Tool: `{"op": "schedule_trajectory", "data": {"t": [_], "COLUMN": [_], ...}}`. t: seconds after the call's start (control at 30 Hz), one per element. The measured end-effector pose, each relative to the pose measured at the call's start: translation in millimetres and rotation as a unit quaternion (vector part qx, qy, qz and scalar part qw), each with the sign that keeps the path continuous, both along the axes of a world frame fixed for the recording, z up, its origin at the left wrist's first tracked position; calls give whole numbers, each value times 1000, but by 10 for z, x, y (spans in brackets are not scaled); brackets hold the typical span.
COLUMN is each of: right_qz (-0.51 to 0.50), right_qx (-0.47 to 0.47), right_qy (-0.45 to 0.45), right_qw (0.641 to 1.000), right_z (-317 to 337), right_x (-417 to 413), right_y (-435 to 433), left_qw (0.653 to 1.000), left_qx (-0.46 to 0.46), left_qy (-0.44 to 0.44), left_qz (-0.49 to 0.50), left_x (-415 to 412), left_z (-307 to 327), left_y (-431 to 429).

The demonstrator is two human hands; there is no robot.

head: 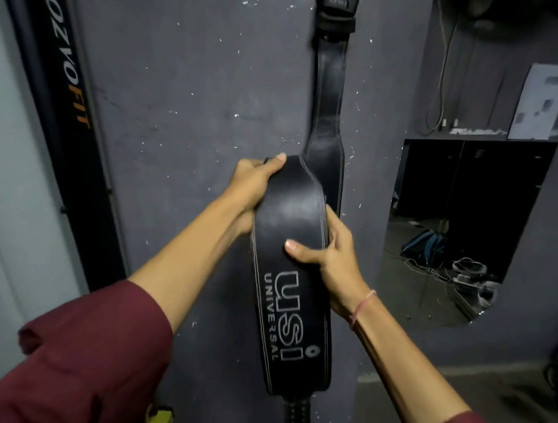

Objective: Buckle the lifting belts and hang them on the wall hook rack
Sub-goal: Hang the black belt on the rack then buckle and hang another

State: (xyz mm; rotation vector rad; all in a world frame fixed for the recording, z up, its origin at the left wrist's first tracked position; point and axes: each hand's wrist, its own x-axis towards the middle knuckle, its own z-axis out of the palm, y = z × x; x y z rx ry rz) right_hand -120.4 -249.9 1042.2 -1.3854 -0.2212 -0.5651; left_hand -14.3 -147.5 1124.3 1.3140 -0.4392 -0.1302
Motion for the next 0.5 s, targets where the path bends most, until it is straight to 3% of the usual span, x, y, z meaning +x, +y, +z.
{"op": "schedule_trajectory", "data": {"t": [0.2, 0.33, 0.43, 0.5], "right_qz": [4, -126, -141, -116], "right_qx": [-40, -83, -61, -35], "right_qy": [40, -8, -56, -87], "right_qw": [998, 989, 987, 989], "right_z": [88, 519, 509, 425], "right_x": [-31, 224, 327, 291], "right_y": [-122, -137, -120, -79], "left_qw": [993, 989, 989, 995], "left_qx": [-78, -106, -111, -98], "left_qy": [-77, -105, -95, -22], "left_qz": [36, -19, 5, -12], "left_x": [-63, -256, -283, -219], "left_z": [-140, -284, -355, -259], "left_y": [-62, -69, -95, -107]}}
